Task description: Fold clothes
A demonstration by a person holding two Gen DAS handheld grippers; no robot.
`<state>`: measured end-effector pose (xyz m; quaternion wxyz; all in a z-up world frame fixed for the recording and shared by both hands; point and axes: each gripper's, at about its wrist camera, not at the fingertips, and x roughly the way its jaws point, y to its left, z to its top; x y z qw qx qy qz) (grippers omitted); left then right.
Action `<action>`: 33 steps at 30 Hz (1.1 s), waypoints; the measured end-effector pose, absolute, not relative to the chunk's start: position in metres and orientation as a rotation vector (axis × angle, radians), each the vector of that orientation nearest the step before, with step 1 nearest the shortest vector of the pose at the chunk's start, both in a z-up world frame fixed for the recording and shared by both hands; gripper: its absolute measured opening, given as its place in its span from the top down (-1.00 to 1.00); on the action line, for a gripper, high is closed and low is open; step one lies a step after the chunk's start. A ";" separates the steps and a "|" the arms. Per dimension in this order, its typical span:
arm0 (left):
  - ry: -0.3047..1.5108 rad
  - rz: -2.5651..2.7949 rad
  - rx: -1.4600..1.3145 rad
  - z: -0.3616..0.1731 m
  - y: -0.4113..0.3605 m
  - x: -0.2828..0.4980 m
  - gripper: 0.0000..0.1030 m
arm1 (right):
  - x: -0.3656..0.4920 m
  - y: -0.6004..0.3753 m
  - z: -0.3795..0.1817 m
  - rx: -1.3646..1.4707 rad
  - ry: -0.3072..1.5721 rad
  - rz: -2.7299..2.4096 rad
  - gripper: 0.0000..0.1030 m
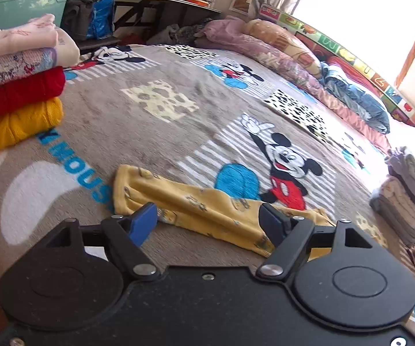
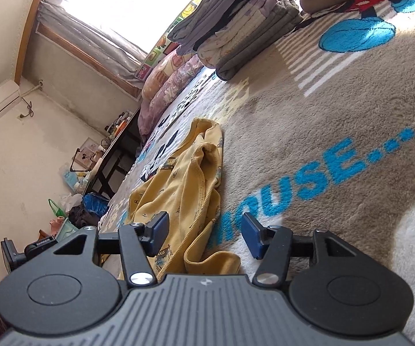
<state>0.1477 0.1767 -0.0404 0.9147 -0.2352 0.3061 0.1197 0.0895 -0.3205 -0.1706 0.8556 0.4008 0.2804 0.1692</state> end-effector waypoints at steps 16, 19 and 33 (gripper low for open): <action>0.726 0.052 -0.874 -0.130 0.107 0.111 -0.59 | 0.054 -0.335 -0.185 0.946 0.641 0.323 -0.01; 0.714 0.047 -0.868 -0.131 0.106 0.112 -0.59 | 0.060 -0.324 -0.183 0.860 0.651 0.325 0.01; 0.692 0.039 -0.861 -0.136 0.109 0.109 -0.63 | 0.072 -0.334 -0.171 0.881 0.544 0.316 0.75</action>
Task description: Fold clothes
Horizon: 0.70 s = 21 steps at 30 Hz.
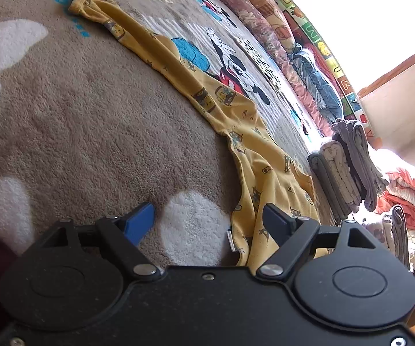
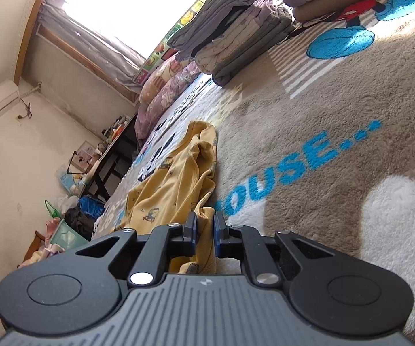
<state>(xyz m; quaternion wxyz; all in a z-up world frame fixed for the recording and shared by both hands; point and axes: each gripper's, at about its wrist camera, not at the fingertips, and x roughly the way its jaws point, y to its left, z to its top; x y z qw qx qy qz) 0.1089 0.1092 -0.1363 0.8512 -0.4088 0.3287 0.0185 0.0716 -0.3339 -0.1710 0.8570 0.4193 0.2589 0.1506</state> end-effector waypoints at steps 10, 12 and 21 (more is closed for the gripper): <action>0.682 0.026 -0.829 -0.136 0.104 0.109 -0.81 | 0.089 -0.404 -0.161 1.068 0.415 0.220 0.75; 0.681 0.026 -0.822 -0.136 0.103 0.110 -0.82 | 0.098 -0.421 -0.161 1.121 0.399 0.198 0.75; 0.679 0.024 -0.817 -0.136 0.100 0.112 -0.89 | 0.124 -0.480 -0.210 1.431 0.400 0.068 0.75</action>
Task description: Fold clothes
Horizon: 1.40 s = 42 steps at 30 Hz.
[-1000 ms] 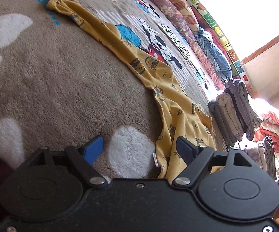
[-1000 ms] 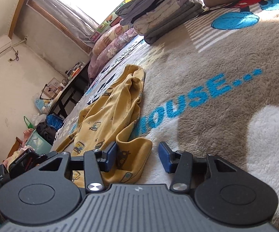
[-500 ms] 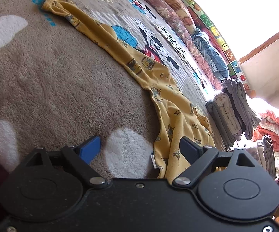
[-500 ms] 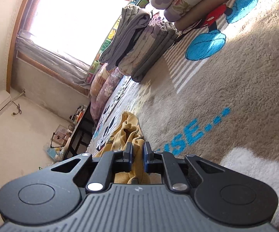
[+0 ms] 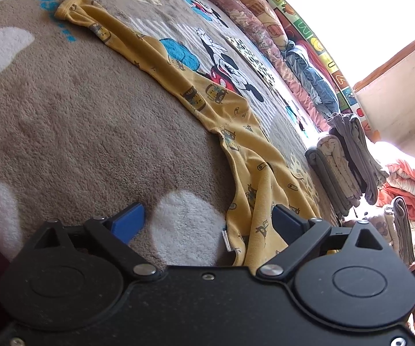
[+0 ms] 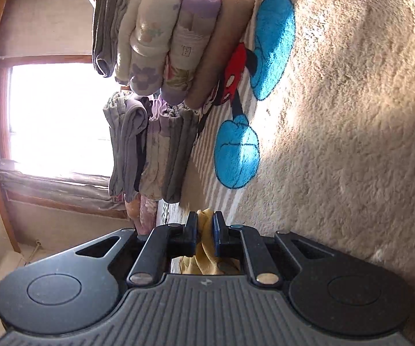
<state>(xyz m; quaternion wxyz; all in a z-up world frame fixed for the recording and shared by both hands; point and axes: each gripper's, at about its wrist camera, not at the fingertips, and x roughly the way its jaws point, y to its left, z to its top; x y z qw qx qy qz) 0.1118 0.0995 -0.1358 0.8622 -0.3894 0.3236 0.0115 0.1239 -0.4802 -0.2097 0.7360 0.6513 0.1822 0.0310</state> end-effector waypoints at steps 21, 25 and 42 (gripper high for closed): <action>0.677 0.020 -0.777 -0.136 0.091 0.118 -0.98 | 0.199 -0.480 -0.116 0.641 0.523 0.045 0.75; 0.676 0.019 -0.779 -0.135 0.092 0.118 -0.98 | 0.207 -0.487 -0.134 0.639 0.611 -0.021 0.74; 0.669 0.016 -0.766 -0.135 0.090 0.119 -0.98 | 0.173 -0.496 -0.172 0.785 0.597 -0.032 0.74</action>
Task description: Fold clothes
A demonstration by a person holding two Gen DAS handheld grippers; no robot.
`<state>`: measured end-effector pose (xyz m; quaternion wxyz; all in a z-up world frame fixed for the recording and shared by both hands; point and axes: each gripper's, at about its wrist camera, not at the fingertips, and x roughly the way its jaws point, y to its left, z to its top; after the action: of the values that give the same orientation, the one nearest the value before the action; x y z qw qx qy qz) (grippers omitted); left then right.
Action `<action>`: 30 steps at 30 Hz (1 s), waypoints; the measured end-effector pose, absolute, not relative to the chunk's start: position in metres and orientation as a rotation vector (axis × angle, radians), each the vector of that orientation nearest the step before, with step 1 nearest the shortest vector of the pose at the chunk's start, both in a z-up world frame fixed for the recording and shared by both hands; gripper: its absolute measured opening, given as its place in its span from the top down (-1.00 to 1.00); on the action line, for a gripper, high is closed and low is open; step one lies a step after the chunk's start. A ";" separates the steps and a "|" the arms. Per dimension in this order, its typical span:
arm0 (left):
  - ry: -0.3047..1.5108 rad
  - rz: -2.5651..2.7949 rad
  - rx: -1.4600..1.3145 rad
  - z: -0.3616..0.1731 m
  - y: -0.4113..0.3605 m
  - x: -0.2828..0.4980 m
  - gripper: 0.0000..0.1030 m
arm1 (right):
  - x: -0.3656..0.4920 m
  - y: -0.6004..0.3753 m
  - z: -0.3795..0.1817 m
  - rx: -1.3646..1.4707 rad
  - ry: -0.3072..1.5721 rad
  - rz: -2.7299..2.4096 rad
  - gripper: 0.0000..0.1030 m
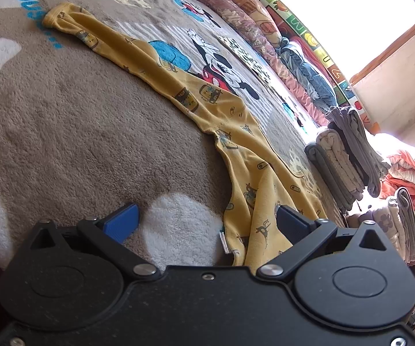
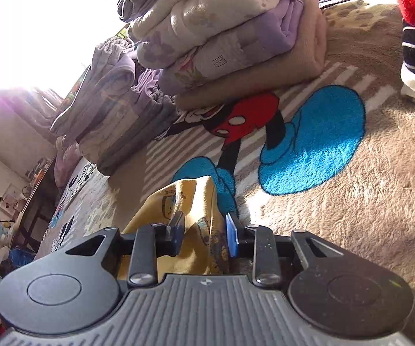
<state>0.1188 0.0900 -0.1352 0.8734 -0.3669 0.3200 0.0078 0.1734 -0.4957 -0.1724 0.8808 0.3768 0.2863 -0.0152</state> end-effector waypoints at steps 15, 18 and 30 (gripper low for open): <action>0.673 -0.013 -0.818 -0.127 0.102 0.123 -0.97 | 0.142 -0.461 -0.151 0.631 0.526 -0.189 0.41; 0.665 -0.034 -0.809 -0.116 0.107 0.128 -0.97 | 0.154 -0.446 -0.140 0.588 0.516 -0.119 0.38; 0.592 -0.232 -0.290 -0.053 0.105 0.217 -0.94 | 0.246 -0.366 -0.105 0.428 0.593 0.246 0.14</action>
<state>0.2172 0.1052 -0.0530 0.9395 -0.1423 0.2900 -0.1137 0.2465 -0.3660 -0.1051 0.9265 0.2089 0.2892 0.1200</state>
